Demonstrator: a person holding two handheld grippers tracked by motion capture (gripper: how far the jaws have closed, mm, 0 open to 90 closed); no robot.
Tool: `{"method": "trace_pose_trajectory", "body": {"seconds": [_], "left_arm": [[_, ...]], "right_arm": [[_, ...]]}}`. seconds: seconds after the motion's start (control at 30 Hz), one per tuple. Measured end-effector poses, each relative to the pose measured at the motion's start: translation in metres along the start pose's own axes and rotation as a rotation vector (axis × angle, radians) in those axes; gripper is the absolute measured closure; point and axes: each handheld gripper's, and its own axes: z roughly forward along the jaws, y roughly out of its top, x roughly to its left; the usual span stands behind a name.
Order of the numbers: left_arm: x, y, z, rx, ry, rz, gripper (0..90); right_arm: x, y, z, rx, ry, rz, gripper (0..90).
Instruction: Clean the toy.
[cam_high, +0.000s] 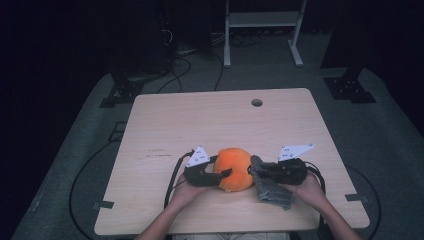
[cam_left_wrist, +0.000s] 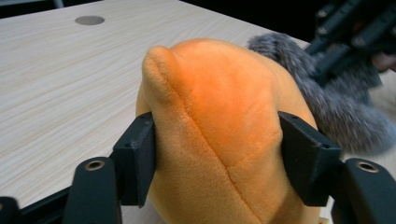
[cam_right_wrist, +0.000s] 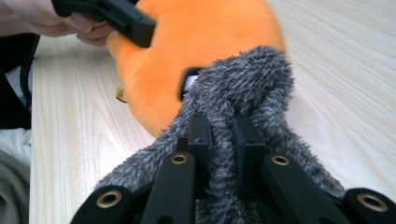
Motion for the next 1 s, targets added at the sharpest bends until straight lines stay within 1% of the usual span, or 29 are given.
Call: {"method": "trace_pose_trajectory", "body": {"seconds": [0.07, 0.17, 0.23, 0.3, 0.33, 0.37, 0.4, 0.47, 0.5, 0.53, 0.57, 0.67, 0.7, 0.77, 0.8, 0.87, 0.9, 1.0], "left_arm": [[-0.001, 0.0, -0.001, 0.003, -0.002, 0.012, 35.8], [-0.003, -0.001, -0.002, 0.003, -0.005, 0.033, 36.1], [-0.004, -0.002, -0.002, 0.0, -0.008, 0.038, 36.3], [-0.005, -0.004, -0.003, -0.005, -0.012, 0.056, 36.9], [-0.005, -0.004, -0.004, 0.002, -0.008, 0.066, 37.4], [-0.005, -0.005, -0.005, 0.006, -0.008, 0.066, 37.7], [-0.004, -0.006, -0.006, 0.008, -0.012, 0.059, 37.8], [-0.002, -0.008, -0.007, 0.0, -0.026, 0.052, 38.0], [-0.003, -0.008, -0.006, 0.0, -0.029, 0.052, 38.0], [-0.003, -0.007, -0.006, 0.002, -0.028, 0.058, 38.0], [-0.004, -0.006, -0.006, 0.002, -0.027, 0.066, 38.0], [-0.007, -0.005, -0.006, 0.003, -0.022, 0.084, 38.0], [-0.008, -0.004, -0.005, 0.001, -0.019, 0.091, 38.0], [-0.009, -0.001, -0.004, 0.005, -0.017, 0.097, 38.0], [-0.01, 0.0, -0.004, 0.006, -0.015, 0.102, 38.0], [-0.011, 0.0, -0.003, 0.001, -0.011, 0.111, 38.0], [-0.012, 0.001, -0.003, 0.0, -0.012, 0.125, 38.0], [-0.016, 0.001, -0.003, -0.006, -0.012, 0.16, 38.3]], "right_arm": [[-0.002, 0.001, -0.005, -0.028, -0.002, 0.011, 79.5], [-0.002, 0.01, -0.006, -0.059, 0.006, 0.01, 79.5], [0.001, 0.021, -0.003, -0.081, 0.025, -0.004, 79.5], [0.005, 0.033, 0.003, -0.093, 0.036, -0.025, 79.5], [0.006, 0.038, 0.008, -0.09, 0.041, -0.032, 79.5], [0.006, 0.04, 0.013, -0.075, 0.042, -0.036, 79.5], [0.005, 0.04, 0.016, -0.072, 0.044, -0.037, 79.6], [0.002, 0.036, 0.017, -0.076, 0.058, -0.012, 79.7], [0.0, 0.033, 0.017, -0.07, 0.055, -0.006, 79.7], [0.0, 0.03, 0.016, -0.064, 0.051, 0.003, 79.7], [-0.001, 0.027, 0.015, -0.058, 0.044, 0.002, 79.7], [-0.007, 0.013, 0.007, -0.013, 0.016, 0.028, 79.7], [-0.009, 0.011, 0.005, 0.0, 0.012, 0.036, 79.6], [-0.011, 0.009, 0.0, 0.002, 0.012, 0.042, 79.6], [-0.01, 0.01, -0.003, -0.014, 0.022, 0.046, 79.6], [-0.007, 0.015, -0.005, -0.037, 0.044, 0.036, 79.6], [-0.003, 0.019, -0.005, -0.042, 0.047, 0.02, 79.6], [0.006, 0.037, 0.0, -0.068, 0.078, -0.023, 79.5]]}}
